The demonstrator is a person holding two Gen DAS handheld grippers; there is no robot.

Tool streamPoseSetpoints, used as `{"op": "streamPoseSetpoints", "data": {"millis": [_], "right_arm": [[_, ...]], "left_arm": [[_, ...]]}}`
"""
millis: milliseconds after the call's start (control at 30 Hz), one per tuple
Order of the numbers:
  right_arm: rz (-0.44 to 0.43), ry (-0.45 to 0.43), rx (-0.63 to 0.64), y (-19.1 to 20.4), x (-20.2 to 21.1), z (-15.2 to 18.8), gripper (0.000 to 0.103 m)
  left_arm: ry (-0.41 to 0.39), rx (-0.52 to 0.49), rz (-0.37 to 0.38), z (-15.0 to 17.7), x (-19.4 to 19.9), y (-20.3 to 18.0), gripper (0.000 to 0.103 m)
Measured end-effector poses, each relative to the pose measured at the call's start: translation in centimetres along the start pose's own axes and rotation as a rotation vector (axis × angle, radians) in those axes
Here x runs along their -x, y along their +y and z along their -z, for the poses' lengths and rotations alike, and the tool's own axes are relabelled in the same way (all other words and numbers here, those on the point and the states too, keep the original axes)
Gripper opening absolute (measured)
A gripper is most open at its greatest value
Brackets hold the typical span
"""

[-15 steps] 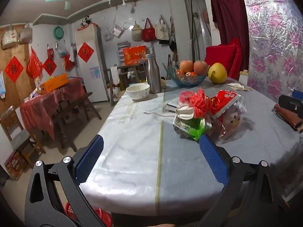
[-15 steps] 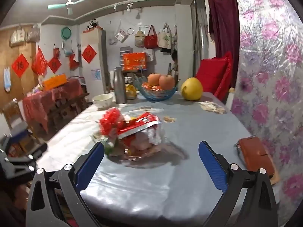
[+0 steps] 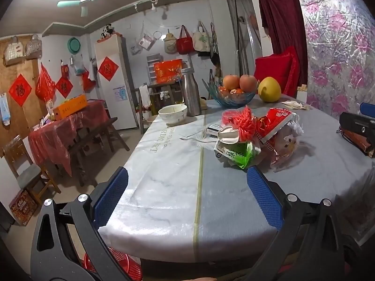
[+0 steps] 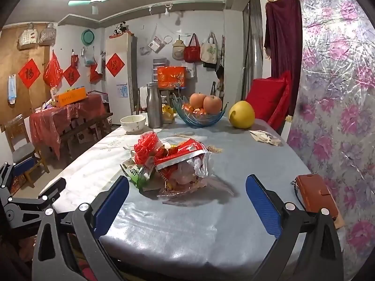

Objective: Collect trash

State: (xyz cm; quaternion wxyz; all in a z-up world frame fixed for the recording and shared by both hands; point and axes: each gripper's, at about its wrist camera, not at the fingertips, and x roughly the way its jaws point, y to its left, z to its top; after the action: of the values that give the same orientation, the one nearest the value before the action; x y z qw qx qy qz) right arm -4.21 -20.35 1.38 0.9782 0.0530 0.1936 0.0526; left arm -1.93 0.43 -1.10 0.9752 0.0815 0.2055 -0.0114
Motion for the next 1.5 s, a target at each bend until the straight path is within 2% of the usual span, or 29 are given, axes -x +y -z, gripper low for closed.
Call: {"op": "streamPoseSetpoints", "data": {"millis": [67, 267, 1500], "right_arm": [[-0.017, 0.005, -0.021, -1.12, -0.31, -0.12, 0.097], [-0.033, 0.02, -0.039, -1.08, -0.38, -0.49, 0.097], [-0.042, 0.023, -0.045, -0.93, -0.47, -0.15, 0.097]], "left_arm": [[0.001, -0.004, -0.001, 0.08, -0.04, -0.14, 0.097], [0.006, 0.002, -0.001, 0.16, -0.33, 0.16, 0.097], [0.007, -0.002, -0.008, 0.38, 0.06, -0.17, 0.097]]}}
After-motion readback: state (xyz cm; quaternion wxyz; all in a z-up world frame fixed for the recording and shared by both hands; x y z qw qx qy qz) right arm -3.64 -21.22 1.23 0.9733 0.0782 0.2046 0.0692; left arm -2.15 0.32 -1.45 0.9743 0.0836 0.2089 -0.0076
